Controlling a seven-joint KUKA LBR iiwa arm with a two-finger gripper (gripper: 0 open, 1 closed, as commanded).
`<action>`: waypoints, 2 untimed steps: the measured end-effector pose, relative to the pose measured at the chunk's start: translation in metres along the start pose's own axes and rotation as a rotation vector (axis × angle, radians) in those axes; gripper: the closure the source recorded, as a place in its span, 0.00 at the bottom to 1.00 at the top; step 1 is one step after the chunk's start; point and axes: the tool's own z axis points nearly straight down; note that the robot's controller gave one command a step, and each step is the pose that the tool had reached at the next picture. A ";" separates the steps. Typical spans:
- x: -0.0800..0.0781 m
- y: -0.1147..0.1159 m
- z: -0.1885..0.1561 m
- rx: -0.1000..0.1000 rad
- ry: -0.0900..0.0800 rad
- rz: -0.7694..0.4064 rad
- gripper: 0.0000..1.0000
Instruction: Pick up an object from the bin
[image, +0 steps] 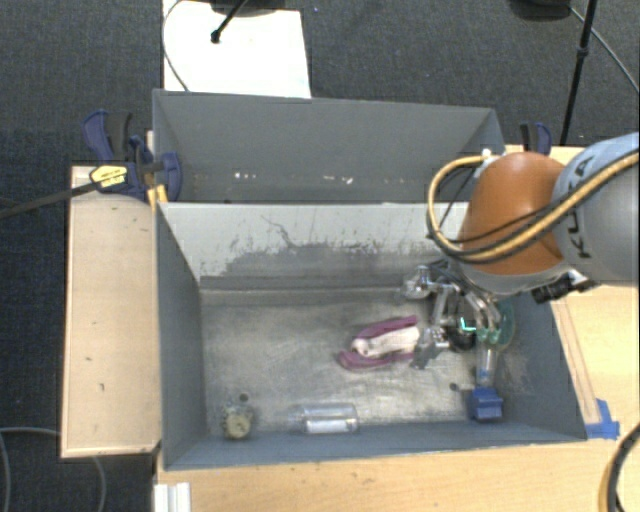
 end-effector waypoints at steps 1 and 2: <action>-0.011 0.020 0.059 0.001 -0.011 -0.274 0.00; -0.012 0.020 0.057 0.001 -0.016 -0.274 1.00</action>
Offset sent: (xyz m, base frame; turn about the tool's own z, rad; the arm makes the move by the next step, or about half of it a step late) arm 0.0087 0.0194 -0.0615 -0.2761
